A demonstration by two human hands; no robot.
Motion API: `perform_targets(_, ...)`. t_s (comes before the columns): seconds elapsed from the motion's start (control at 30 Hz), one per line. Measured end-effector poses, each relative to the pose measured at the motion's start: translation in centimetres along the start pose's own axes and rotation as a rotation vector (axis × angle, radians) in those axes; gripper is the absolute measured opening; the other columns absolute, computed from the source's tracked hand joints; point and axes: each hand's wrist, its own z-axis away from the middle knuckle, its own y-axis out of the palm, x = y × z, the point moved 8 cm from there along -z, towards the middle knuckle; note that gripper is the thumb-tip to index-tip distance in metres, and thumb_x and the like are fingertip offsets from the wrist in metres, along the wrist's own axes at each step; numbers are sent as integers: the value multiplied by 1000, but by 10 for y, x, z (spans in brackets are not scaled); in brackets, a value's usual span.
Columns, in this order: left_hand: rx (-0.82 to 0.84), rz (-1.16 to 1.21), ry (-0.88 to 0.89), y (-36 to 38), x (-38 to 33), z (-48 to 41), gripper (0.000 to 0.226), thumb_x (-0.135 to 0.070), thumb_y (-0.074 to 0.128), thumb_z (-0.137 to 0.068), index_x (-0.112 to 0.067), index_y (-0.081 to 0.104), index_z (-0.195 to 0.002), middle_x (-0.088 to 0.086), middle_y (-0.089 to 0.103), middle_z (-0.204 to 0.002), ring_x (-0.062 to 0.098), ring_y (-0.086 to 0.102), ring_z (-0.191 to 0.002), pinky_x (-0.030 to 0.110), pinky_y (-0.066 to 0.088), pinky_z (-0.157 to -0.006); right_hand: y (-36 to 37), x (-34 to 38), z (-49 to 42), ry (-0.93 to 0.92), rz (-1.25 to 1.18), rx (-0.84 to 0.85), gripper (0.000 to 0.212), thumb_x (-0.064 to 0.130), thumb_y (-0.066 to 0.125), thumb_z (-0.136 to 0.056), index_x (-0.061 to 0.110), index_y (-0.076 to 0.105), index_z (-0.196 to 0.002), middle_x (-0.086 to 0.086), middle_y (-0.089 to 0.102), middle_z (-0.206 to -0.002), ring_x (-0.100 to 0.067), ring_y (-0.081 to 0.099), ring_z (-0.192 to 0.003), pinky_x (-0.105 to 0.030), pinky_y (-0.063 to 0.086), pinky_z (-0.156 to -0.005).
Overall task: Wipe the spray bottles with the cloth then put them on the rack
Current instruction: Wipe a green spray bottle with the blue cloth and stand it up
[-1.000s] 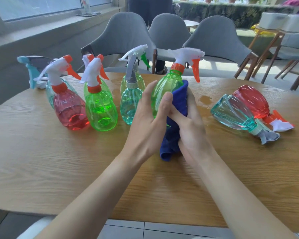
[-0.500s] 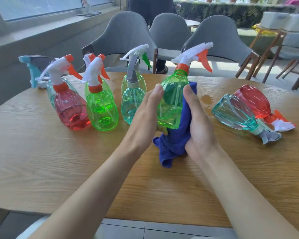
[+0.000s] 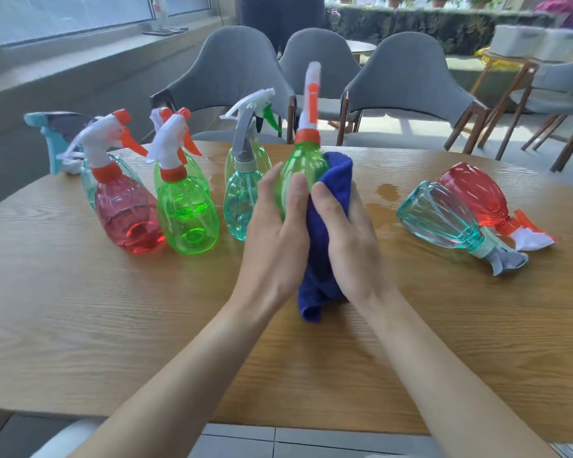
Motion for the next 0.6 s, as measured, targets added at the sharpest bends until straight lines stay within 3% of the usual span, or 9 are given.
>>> perform_targets(0.07, -20, 138, -65, -5, 2, -6, 53, -61, 35, -110, -33, 48, -154, -29, 62, -122, -29, 55, -102, -1, 42, -80, 5, 2, 2, -31, 70, 23, 18, 51, 56, -103, 44, 62, -119, 2, 64, -131, -13, 61, -125, -48, 45, -113)
perform_targets(0.13, -27, 128, -18, -9, -4, -7, 47, -59, 39, -110, -35, 54, -147, -29, 65, -121, -26, 56, -108, 3, 44, -84, 5, 2, 1, -13, 57, 30, 19, 56, 56, -101, 47, 61, -118, 2, 67, -123, -18, 65, -118, -56, 49, -108)
perform_targets(0.23, 50, 46, 50, -9, -11, -3, 36, -56, 46, -109, -44, 55, -141, -31, 69, -117, -19, 61, -112, 7, 48, -88, -5, 0, -4, 74, -49, 29, 40, 58, 55, -102, 26, 71, -119, -18, 70, -122, -26, 69, -109, -62, 48, -109)
perform_targets(0.27, 92, 16, 69, -6, -11, -1, 37, -57, 46, -108, -45, 55, -142, -31, 70, -116, -16, 63, -112, 12, 51, -93, -9, -2, -6, 115, -131, 26, 44, 57, 57, -101, 20, 74, -115, -24, 70, -118, -29, 70, -105, -62, 50, -109)
perform_targets(0.33, 182, -49, 86, 1, -10, 3, 41, -58, 46, -107, -43, 56, -144, -28, 72, -117, -14, 65, -111, 13, 51, -95, -19, -9, -8, 228, -317, -13, 42, 57, 63, -98, 20, 80, -107, -18, 76, -109, -30, 73, -100, -57, 54, -104)
perform_targets(0.43, 226, -78, 76, 7, -9, 5, 33, -53, 46, -109, -43, 57, -139, -36, 67, -112, -25, 59, -106, -1, 40, -85, -23, -18, -9, 308, -428, -60, 39, 53, 67, -100, 16, 79, -106, -13, 77, -106, -30, 74, -97, -54, 55, -101)
perform_targets(0.6, 56, -27, 37, -5, -4, -5, 29, -53, 42, -112, -42, 60, -131, -36, 67, -113, -24, 56, -113, 2, 40, -90, -5, -13, -3, 173, -181, -78, 38, 56, 65, -96, 28, 65, -122, -6, 72, -108, -21, 69, -103, -58, 52, -107)
